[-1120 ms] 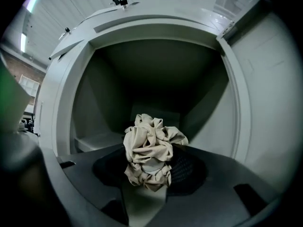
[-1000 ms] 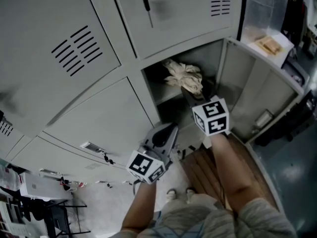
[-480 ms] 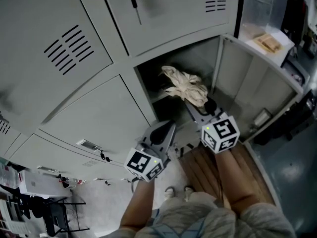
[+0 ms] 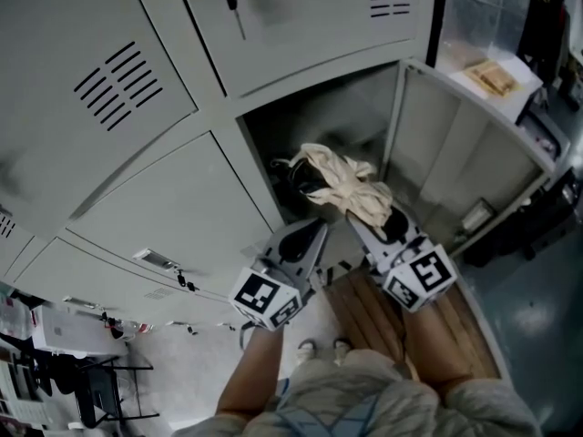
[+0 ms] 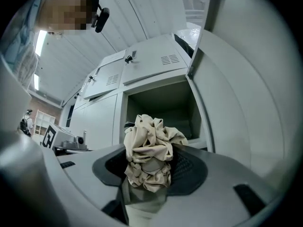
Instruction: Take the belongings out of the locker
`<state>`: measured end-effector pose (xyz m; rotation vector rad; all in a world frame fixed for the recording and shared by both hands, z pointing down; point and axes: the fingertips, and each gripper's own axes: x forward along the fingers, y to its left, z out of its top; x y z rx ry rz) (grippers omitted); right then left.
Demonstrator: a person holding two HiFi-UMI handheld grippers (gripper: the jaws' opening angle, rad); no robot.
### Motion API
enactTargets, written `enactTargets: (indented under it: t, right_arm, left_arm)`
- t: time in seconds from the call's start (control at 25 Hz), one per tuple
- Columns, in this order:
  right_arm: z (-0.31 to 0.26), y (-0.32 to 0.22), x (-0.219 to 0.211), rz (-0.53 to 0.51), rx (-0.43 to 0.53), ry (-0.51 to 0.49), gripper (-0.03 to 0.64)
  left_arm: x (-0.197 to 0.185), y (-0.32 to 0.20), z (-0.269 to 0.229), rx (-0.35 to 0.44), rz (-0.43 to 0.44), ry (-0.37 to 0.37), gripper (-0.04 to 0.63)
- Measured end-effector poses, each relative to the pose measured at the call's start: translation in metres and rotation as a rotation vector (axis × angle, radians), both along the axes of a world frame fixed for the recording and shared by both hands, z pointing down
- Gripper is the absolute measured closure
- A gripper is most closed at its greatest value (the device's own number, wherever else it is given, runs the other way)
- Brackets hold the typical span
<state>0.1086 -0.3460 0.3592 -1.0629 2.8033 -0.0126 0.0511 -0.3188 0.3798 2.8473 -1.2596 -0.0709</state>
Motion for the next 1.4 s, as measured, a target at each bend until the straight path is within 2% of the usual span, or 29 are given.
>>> enactTargets:
  t: [0.32,1.4]
  right_arm:
    - [-0.004,0.027,0.01,-0.03,0.004,-0.04,0.41]
    - [0.005,0.042,0.017,-0.061,0.017,-0.012,0.41]
  left_arm:
    - [0.011,0.006,-0.003,0.013,0.006,0.0,0.592]
    - [0.017,0.014,0.005,0.002,-0.019,0.008,0.592]
